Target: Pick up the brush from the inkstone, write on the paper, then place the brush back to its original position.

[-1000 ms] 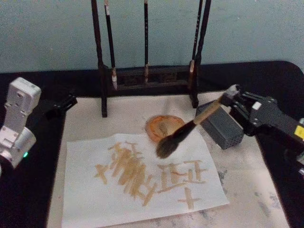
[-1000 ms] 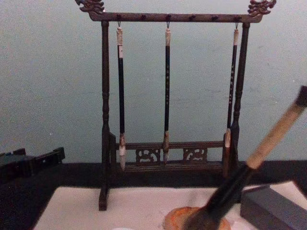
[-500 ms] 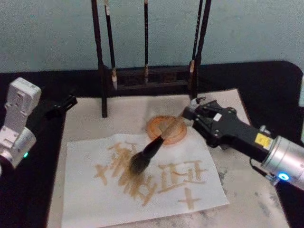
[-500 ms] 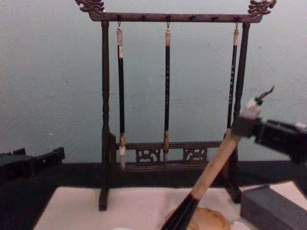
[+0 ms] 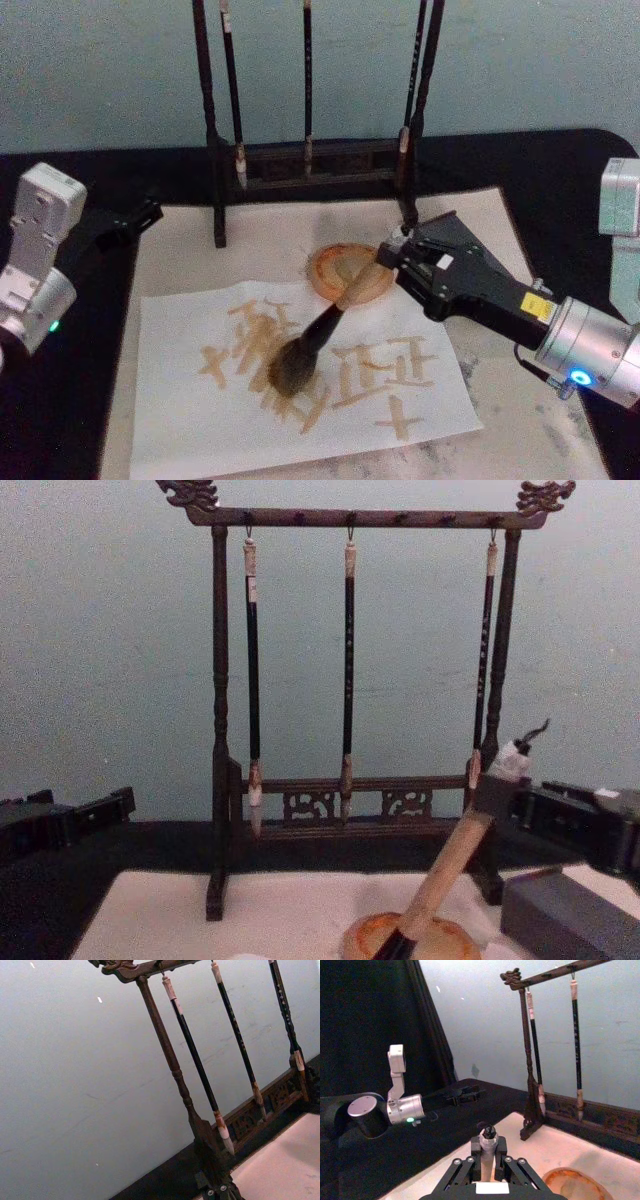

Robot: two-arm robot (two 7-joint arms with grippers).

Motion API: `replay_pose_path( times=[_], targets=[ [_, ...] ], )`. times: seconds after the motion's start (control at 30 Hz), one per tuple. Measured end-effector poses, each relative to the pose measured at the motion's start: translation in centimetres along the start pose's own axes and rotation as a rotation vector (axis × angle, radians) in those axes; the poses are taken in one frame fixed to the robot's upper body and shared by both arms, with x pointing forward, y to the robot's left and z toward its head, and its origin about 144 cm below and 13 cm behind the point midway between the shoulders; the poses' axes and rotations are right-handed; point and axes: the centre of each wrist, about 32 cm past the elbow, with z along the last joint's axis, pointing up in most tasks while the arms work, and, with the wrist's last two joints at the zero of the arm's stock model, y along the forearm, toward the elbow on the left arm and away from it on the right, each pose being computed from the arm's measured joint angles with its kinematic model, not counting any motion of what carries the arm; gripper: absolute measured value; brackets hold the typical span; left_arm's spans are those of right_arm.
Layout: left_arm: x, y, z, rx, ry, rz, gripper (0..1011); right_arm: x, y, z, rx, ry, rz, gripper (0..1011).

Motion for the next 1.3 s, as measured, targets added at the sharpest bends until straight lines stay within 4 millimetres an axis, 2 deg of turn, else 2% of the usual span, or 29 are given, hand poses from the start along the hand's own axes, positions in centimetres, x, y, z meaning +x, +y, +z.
replay_pose_path(
  times=[0.13,0.6,0.9,1.1,1.3],
  targets=[
    [0.0,0.0,0.0,0.000,0.000,0.000,1002,0.3,-0.5,-0.1,0.002,0.008,-0.019,170],
    [0.0,0.0,0.0,0.000,0.000,0.000,1002,1.8,-4.0,-0.4,0.041,0.040,-0.125,170],
    [0.0,0.0,0.0,0.000,0.000,0.000,1000,2.1,-5.7,0.5,0.082,0.033,-0.161,170],
    [0.0,0.0,0.0,0.000,0.000,0.000,1002,1.7,-5.6,1.2,0.101,0.016,-0.137,170],
    [0.0,0.0,0.0,0.000,0.000,0.000,1002,0.9,-4.2,1.7,0.103,-0.003,-0.073,170]
  ],
)
